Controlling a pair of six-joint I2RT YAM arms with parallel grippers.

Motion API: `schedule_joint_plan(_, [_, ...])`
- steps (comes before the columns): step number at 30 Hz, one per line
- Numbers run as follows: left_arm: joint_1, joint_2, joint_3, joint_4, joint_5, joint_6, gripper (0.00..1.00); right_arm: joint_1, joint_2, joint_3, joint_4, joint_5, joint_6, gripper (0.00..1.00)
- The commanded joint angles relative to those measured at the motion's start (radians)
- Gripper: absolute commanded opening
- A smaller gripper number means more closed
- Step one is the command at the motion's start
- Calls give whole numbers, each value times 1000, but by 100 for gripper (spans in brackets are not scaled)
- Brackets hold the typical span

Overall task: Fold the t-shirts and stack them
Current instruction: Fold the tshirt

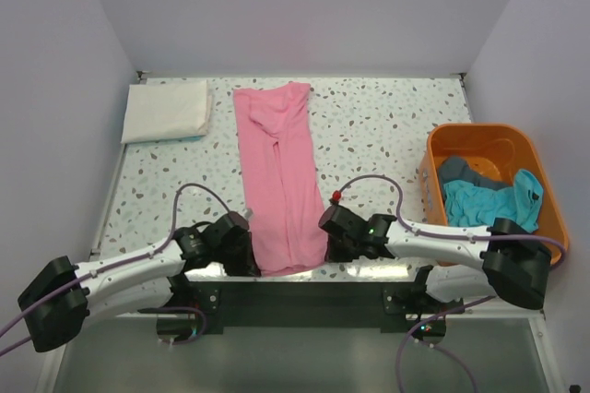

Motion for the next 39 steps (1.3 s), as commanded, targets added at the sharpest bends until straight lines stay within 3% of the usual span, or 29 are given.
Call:
schedule_joint_plan(1, [-3,-30,55,38,-60,34,0,-2,-26,67,0,59,-27,0])
schedule_joint_plan(4, [-3,-25,90,22,-81,54,0,-4,-18,110,1,91,-53,0])
schedule_joint_plan(10, [15,39,237,-21,-262,103,0,-53,34,236,-28,143,-122,0])
schedule_joint_plan(15, [104,104,293,39,-388,129,0,-159,103,323,56,163,-200,0])
schedule_joint_plan(18, [190,139,300,133,-316,169,0,-214,176,404,84,149,-246,0])
schedule_joint_plan(21, [196,164,316,137,-243,218,0,-233,239,495,21,125,-279,0])
schedule_joint_plan(24, [196,133,294,92,-216,260,0,-231,239,466,44,83,-276,0])
schedule_joint_plan(27, [195,76,273,67,-145,325,19,-233,230,440,44,56,-253,0])
schedule_joint_plan(28, [193,62,265,68,-67,342,33,-231,216,431,43,54,-245,0])
schedule_joint_plan(31, [163,13,218,49,-5,347,51,-231,171,372,32,39,-221,0])
schedule_joint_plan(34, [86,-13,158,35,26,286,63,-230,127,285,29,4,-191,0])
schedule_joint_plan(39, [20,-42,78,15,20,174,72,-168,49,127,90,-101,-176,0])
